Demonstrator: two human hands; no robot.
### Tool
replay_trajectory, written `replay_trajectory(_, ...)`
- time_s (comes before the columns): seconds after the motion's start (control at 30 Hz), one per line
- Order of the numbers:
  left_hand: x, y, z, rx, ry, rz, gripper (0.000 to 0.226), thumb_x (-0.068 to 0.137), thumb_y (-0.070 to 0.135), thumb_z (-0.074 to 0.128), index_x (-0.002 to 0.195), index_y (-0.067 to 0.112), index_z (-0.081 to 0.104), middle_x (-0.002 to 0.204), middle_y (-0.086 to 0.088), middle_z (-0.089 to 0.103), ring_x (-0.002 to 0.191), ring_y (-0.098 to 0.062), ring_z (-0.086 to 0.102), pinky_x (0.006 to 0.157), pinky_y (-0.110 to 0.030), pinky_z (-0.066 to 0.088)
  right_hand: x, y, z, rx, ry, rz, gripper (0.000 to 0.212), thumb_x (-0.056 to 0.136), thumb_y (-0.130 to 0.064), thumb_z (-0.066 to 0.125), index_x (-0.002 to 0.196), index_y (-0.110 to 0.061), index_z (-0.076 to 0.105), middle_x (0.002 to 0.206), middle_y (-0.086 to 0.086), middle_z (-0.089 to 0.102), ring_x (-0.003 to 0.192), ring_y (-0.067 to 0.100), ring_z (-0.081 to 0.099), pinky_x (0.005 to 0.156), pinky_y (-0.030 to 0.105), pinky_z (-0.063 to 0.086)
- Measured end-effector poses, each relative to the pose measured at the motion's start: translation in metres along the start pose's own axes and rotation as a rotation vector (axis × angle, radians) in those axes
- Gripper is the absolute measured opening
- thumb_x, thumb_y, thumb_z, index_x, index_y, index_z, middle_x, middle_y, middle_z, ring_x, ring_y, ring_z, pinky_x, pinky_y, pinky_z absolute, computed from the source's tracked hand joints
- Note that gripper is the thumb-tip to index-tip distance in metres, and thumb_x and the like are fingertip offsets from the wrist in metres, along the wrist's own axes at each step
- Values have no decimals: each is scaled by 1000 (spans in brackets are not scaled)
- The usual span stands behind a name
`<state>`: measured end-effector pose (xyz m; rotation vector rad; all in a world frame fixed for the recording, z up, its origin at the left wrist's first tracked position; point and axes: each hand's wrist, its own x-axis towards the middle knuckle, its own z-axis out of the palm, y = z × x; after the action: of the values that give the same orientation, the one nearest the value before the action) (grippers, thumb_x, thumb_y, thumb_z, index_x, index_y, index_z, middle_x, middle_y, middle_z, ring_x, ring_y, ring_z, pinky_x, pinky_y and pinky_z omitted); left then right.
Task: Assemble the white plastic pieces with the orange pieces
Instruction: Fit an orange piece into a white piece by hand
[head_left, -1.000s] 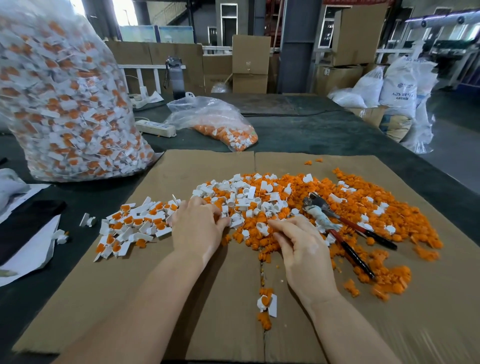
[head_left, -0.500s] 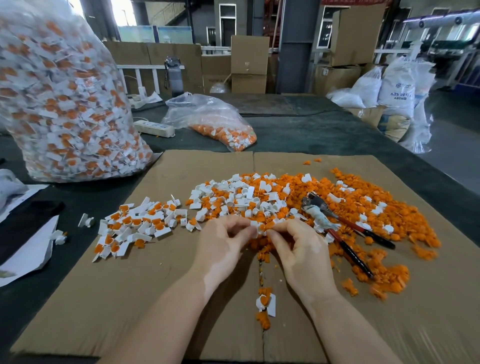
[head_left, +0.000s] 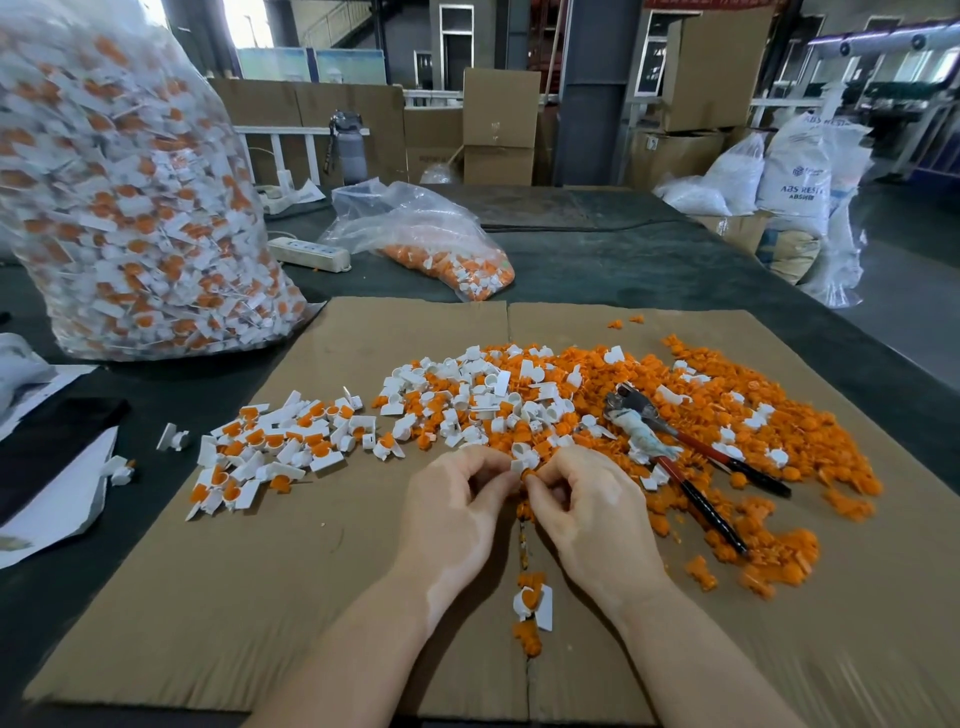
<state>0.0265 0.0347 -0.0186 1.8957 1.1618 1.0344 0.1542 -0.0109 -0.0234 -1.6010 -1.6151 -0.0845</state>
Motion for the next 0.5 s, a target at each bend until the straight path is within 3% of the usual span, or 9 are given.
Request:
replay_trajectory(0.17, 0, 1, -1, 35, 4, 51, 27, 86, 21, 65, 73, 44, 59, 78, 16, 64, 78, 2, 56, 66, -6, 40, -1, 1, 0, 17, -20, 11, 18, 81, -11, 69, 67, -11, 59, 61, -5, 51, 60, 10, 46, 53, 22, 40)
replay_trajectory(0.3, 0, -1, 2, 17, 85, -17, 22, 88, 21, 62, 77, 40, 58, 76, 16, 62, 75, -1, 57, 64, -5, 40, 0, 0, -1, 21, -8, -5, 15, 84, -12, 67, 71, -12, 60, 65, -5, 53, 63, 11, 49, 57, 24, 44)
replay_trajectory(0.4, 2, -5, 1, -59, 189, -91, 8, 90, 20, 60, 87, 26, 64, 78, 11, 63, 76, -5, 57, 62, -5, 39, 0, 0, -3, 71, 16, 24, 13, 86, -10, 64, 74, -12, 59, 69, -6, 54, 69, 11, 50, 61, 23, 43)
replay_trajectory(0.5, 1, -6, 0, -92, 220, -88, 11, 92, 18, 57, 99, 21, 64, 85, 12, 62, 82, 0, 56, 67, 0, 38, 1, 0, -5, 143, -30, 52, 14, 89, -10, 58, 77, -14, 57, 74, -8, 52, 78, 9, 49, 70, 24, 41)
